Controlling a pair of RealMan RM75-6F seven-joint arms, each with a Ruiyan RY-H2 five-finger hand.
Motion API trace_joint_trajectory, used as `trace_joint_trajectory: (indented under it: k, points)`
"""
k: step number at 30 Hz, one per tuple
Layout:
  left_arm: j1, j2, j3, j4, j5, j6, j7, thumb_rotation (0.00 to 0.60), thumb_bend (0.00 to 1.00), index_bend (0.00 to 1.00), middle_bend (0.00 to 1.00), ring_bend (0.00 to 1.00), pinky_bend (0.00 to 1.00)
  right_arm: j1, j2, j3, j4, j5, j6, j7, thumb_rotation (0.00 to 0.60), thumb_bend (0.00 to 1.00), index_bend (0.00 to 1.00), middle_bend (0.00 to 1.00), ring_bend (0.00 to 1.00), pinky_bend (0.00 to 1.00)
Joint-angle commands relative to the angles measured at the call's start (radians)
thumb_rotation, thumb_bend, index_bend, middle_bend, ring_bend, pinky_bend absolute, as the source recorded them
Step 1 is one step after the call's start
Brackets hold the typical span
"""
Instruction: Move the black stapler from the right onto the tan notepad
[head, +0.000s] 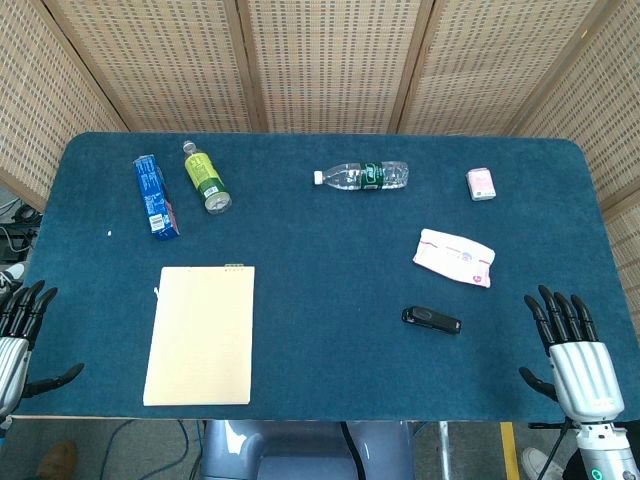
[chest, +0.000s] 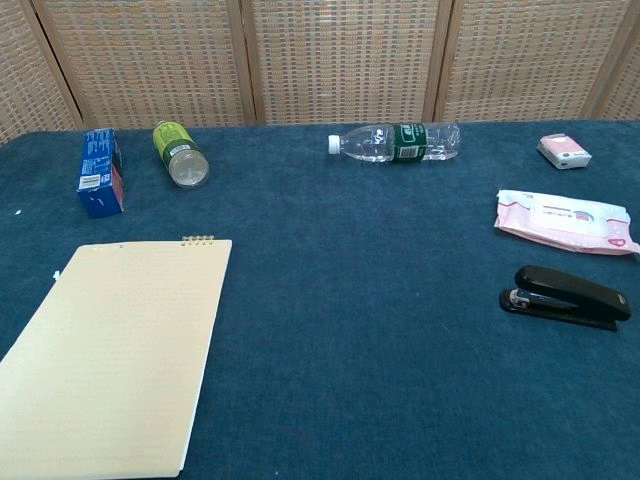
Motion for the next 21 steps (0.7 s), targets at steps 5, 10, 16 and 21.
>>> trace_joint_trajectory:
  k: [5, 10, 16, 21]
  points:
    - [-0.002, 0.001, -0.003, -0.001, -0.005, -0.004, -0.004, 0.6, 0.0, 0.0, 0.0, 0.0, 0.0, 0.006, -0.003, -0.001, 0.003, 0.001, -0.011, 0.003, 0.6, 0.0, 0.0, 0.0, 0.0, 0.0]
    - [-0.011, -0.002, -0.008, -0.001, -0.019, -0.019, -0.002, 0.6, 0.0, 0.0, 0.0, 0.0, 0.0, 0.036, -0.02, 0.004, 0.007, 0.024, -0.072, 0.009, 0.6, 0.0, 0.0, 0.0, 0.0, 0.0]
    - [-0.022, -0.013, -0.017, 0.0, -0.046, -0.043, 0.021, 0.6, 0.0, 0.0, 0.0, 0.0, 0.0, 0.145, -0.069, 0.036, 0.041, 0.1, -0.258, -0.015, 0.6, 0.0, 0.0, 0.0, 0.0, 0.0]
    - [-0.032, -0.021, -0.03, 0.0, -0.073, -0.057, 0.039, 0.6, 0.0, 0.0, 0.0, 0.0, 0.0, 0.248, -0.15, 0.093, 0.096, 0.217, -0.404, -0.036, 0.6, 0.0, 0.0, 0.0, 0.0, 0.0]
